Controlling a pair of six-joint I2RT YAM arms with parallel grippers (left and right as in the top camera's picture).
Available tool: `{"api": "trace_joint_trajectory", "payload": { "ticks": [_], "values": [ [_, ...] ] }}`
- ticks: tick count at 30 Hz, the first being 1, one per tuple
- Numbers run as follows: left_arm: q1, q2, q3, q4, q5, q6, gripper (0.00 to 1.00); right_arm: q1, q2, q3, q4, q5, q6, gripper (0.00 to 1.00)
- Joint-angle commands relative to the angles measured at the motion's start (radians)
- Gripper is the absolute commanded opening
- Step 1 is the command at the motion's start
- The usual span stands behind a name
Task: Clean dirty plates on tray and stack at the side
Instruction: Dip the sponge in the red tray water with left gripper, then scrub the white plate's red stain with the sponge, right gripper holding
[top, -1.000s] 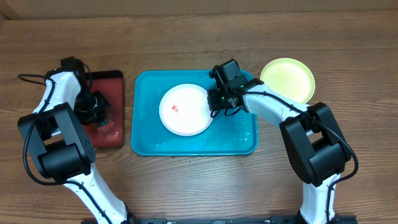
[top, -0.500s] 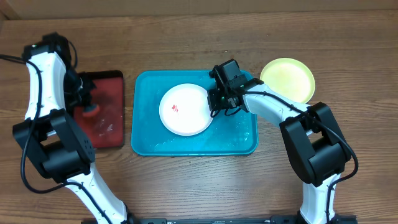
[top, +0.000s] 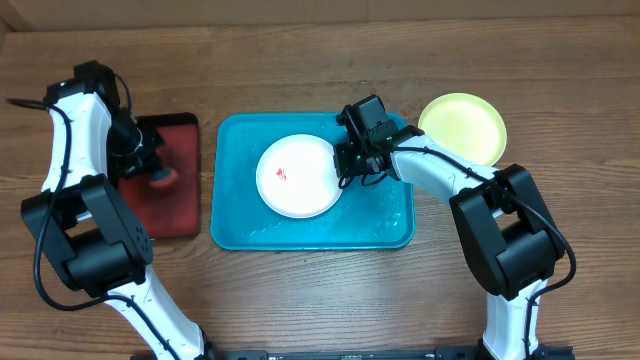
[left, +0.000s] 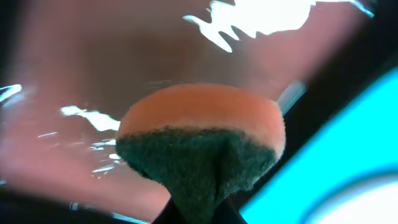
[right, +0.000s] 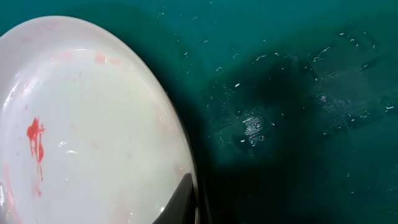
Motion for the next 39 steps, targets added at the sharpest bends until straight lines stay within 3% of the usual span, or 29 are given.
{"api": "trace_joint_trajectory", "payload": {
  "ticks": [1, 3, 12, 16, 24, 36, 39],
  "values": [
    [-0.008, -0.058, 0.043, 0.003, 0.295, 0.178, 0.04, 0.000, 0.046, -0.022, -0.011, 0.067, -0.003, 0.04],
    [-0.026, -0.090, 0.060, 0.010, 0.378, 0.228, 0.04, 0.000, 0.046, -0.022, -0.009, 0.068, -0.003, 0.04],
    [-0.234, -0.149, 0.062, 0.017, 0.338, 0.206, 0.04, 0.000, 0.046, -0.022, 0.007, 0.067, 0.001, 0.04],
    [-0.359, -0.097, 0.062, 0.015, 0.280, 0.103, 0.04, 0.000, 0.046, -0.022, 0.007, 0.067, 0.001, 0.04],
    [-0.570, 0.048, 0.062, 0.011, -0.003, -0.166, 0.04, 0.000, 0.046, -0.022, -0.001, 0.067, 0.001, 0.04],
    [-0.694, 0.215, 0.062, 0.065, -0.098, -0.204, 0.04, 0.000, 0.046, -0.022, 0.000, 0.067, 0.000, 0.04],
    [-0.689, 0.230, 0.062, 0.065, -0.124, -0.196, 0.17, 0.000, 0.046, -0.022, 0.000, 0.067, 0.000, 0.04]
  ]
}}
